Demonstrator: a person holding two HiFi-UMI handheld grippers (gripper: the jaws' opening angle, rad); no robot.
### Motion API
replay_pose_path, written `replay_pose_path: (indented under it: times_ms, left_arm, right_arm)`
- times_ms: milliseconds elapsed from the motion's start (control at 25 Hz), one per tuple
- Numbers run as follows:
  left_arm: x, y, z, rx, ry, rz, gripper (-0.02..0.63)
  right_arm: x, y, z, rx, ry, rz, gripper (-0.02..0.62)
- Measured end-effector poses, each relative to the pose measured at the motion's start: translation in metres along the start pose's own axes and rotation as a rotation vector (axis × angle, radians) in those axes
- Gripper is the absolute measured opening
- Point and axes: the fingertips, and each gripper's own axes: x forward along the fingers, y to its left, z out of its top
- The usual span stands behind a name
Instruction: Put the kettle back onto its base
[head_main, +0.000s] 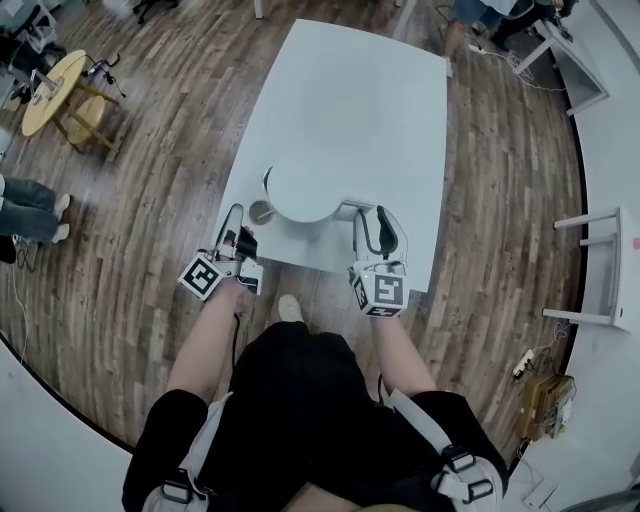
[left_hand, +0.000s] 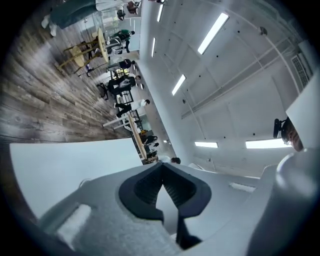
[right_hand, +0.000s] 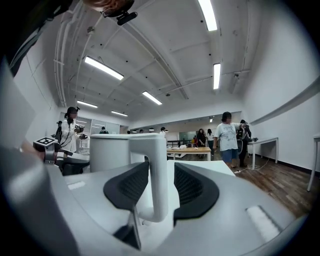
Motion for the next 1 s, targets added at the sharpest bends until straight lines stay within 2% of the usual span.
replay_pose_path:
  times_ms: [160,320,480,680,760,880,1000]
  left_arm:
    - [-0.014,-0.029,-0.01,0.029,-0.026,-0.034,0.0]
    - [-0.037,-0.061,-0.028,0.049,-0.043,-0.073,0.0]
    - [-0.057,-0.09,-0.067,0.036,-0.035,-0.113,-0.002]
    - [-0.074,-0.138,-0.115,0.102,0.012,-0.174,-0.002]
    - [-0.083,-0.156,-0.128,0.215,0.045,-0.16,-0.002]
    - [-0.098,-0.18,-0.145,0.517,0.111,-0.116,-0.002]
    - [-0.115,-0.198,-0.161,0.737,0.15,-0.061,-0.002]
  right_arm:
    - [-0.03,-0.008,0.019,-0.005,-0.027,0.027,0.147]
    - [-0.074,-0.009,0.04,-0.014,-0.059,0.067,0.092]
    - [-0.128,-0.021,0.054,-0.018,-0.092,0.086,0.048]
    - [-0.188,-0.043,0.063,0.006,-0.113,0.081,0.013]
    - [-0.207,-0.045,0.067,0.015,-0.117,0.091,0.005]
    - [-0.233,-0.045,0.069,0.012,-0.121,0.117,0.005]
    - [-0.252,-0.046,0.069,0.017,-0.119,0.139,0.004]
